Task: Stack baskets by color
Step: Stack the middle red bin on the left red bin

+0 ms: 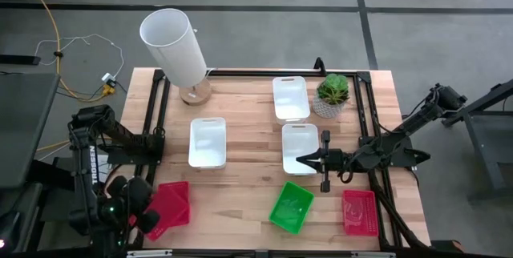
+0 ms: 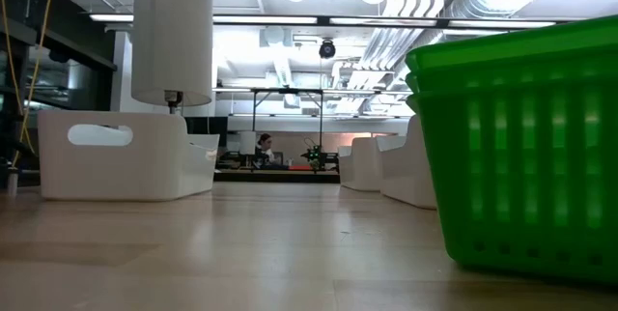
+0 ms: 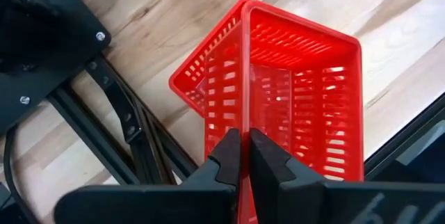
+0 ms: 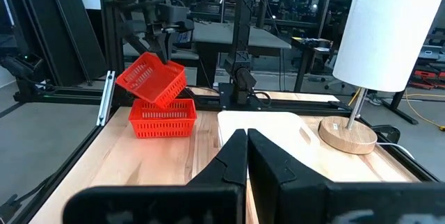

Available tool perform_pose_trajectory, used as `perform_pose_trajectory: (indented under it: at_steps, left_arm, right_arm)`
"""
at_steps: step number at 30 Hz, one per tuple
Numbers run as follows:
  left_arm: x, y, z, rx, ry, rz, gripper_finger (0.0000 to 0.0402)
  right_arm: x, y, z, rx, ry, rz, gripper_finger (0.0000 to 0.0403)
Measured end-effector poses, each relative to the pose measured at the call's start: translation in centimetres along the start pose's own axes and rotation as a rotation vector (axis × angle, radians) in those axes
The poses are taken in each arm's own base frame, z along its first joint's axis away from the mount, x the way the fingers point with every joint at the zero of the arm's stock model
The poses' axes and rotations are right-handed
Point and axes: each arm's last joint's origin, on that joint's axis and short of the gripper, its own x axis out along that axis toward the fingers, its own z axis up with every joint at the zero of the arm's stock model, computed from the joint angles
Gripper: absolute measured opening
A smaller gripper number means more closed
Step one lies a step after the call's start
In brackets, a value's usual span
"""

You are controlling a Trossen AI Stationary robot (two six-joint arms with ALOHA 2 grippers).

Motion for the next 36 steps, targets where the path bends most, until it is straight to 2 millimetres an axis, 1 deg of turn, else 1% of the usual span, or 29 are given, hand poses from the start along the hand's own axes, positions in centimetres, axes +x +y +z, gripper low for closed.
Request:
perform_pose_trajectory:
  at_steps: [4,11,21,31,36]
  left_arm:
    - [0.3,-0.4,0.4,-0.023,-0.003,0.012,0.0]
    - [1.4,-1.9,1.4,-0.055,-0.05,0.037,0.0]
    - [2.6,-3.8,2.3,-0.03,-0.039,0.016,0.0]
    - [2.6,-3.9,2.6,-0.025,-0.058,0.002,0.0]
    - [1.9,-3.7,2.5,-0.031,-0.066,-0.019,0.0]
  right_arm:
    - [0.0,0.0,0.0,0.0,0.0,0.0,0.0]
    - [0.0,0.0,0.0,0.0,0.0,0.0,0.0]
    - [0.0,0.0,0.0,0.001,0.0,0.0,0.0]
    - [0.0,0.0,0.0,0.0,0.0,0.0,0.0]
    - [0.0,0.0,0.0,0.0,0.0,0.0,0.0]
